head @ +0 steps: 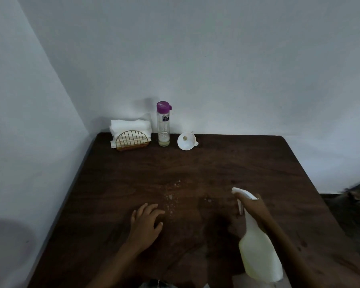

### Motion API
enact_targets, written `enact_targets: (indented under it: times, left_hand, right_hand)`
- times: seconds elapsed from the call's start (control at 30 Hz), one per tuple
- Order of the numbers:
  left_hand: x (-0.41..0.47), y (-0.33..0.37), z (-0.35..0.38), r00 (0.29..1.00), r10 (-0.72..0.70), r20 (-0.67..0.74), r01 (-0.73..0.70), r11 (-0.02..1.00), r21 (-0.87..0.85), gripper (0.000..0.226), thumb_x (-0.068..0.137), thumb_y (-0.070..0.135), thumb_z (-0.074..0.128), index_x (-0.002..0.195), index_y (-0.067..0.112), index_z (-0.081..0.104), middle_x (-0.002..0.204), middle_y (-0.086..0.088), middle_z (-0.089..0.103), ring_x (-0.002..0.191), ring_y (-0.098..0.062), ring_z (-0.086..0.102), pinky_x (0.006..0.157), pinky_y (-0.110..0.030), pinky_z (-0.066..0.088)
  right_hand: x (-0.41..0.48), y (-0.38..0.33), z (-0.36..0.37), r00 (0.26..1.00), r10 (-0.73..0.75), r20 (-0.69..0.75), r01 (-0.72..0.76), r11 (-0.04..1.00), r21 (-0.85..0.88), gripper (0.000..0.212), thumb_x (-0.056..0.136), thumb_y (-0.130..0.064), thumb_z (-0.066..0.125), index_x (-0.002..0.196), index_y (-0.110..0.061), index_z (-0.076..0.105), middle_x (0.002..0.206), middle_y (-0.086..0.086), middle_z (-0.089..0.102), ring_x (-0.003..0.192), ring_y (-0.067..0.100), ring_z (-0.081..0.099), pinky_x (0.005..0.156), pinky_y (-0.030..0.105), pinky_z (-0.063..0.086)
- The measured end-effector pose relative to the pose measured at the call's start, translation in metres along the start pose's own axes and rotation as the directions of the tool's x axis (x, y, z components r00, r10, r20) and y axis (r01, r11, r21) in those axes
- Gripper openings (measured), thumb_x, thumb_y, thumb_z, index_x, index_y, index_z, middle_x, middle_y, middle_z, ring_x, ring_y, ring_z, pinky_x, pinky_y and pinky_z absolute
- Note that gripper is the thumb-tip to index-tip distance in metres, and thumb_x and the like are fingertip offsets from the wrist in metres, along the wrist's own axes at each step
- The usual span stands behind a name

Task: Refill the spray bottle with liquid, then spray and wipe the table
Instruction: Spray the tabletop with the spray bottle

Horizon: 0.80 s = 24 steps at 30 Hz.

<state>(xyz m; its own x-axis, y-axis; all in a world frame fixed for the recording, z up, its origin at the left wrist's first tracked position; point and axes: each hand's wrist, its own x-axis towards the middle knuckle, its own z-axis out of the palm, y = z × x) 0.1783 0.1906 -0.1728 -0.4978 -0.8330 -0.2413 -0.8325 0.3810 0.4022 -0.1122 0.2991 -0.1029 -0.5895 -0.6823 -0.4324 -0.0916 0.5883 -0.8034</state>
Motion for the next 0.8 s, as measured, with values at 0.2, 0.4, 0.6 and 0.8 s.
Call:
enact_targets:
  times: [0.2, 0.4, 0.6, 0.8]
  left_hand:
    - [-0.001, 0.005, 0.005, 1.000, 0.007, 0.021, -0.007, 1.000, -0.004, 0.037, 0.090, 0.035, 0.049, 0.127, 0.037, 0.045, 0.149, 0.012, 0.026, 0.143, -0.016, 0.007, 0.115, -0.044, 0.005]
    - [-0.002, 0.011, 0.008, 0.999, 0.025, 0.025, -0.025, 1.000, 0.008, 0.036, 0.090, 0.035, 0.049, 0.126, 0.036, 0.046, 0.149, 0.012, 0.027, 0.143, -0.016, 0.008, 0.115, -0.044, 0.007]
    - [-0.003, 0.012, 0.008, 0.999, 0.022, 0.028, -0.022, 1.000, 0.008, 0.036, 0.090, 0.035, 0.049, 0.126, 0.037, 0.046, 0.149, 0.013, 0.027, 0.143, -0.016, 0.008, 0.115, -0.043, 0.007]
    - [-0.008, 0.010, 0.009, 0.999, 0.015, 0.039, -0.016, 1.000, 0.027, 0.039, 0.090, 0.036, 0.048, 0.129, 0.036, 0.044, 0.149, 0.013, 0.026, 0.142, -0.016, 0.008, 0.115, -0.042, 0.008]
  right_hand:
    - [-0.009, 0.029, 0.005, 0.994, 0.003, 0.110, 0.002, 0.999, -0.046, 0.018, 0.077, -0.050, 0.064, 0.070, -0.037, 0.074, 0.077, -0.010, 0.072, 0.084, 0.003, 0.066, 0.096, 0.041, 0.045]
    - [-0.027, 0.021, 0.008, 0.985, 0.126, 0.122, -0.121, 0.992, -0.048, 0.011, 0.077, -0.040, 0.068, 0.083, -0.032, 0.074, 0.097, 0.002, 0.071, 0.090, 0.015, 0.065, 0.092, 0.037, 0.051]
    - [-0.028, 0.036, 0.006, 0.945, 0.137, 0.297, -0.113, 0.989, -0.095, 0.024, 0.062, -0.049, 0.077, 0.064, -0.026, 0.073, 0.061, 0.006, 0.063, 0.064, 0.013, 0.065, 0.096, 0.044, 0.047]
    - [-0.037, 0.040, 0.014, 0.976, 0.075, 0.205, -0.051, 0.991, -0.122, 0.008, 0.072, -0.042, 0.072, 0.080, -0.040, 0.074, 0.092, -0.005, 0.072, 0.088, 0.010, 0.066, 0.089, 0.032, 0.051]
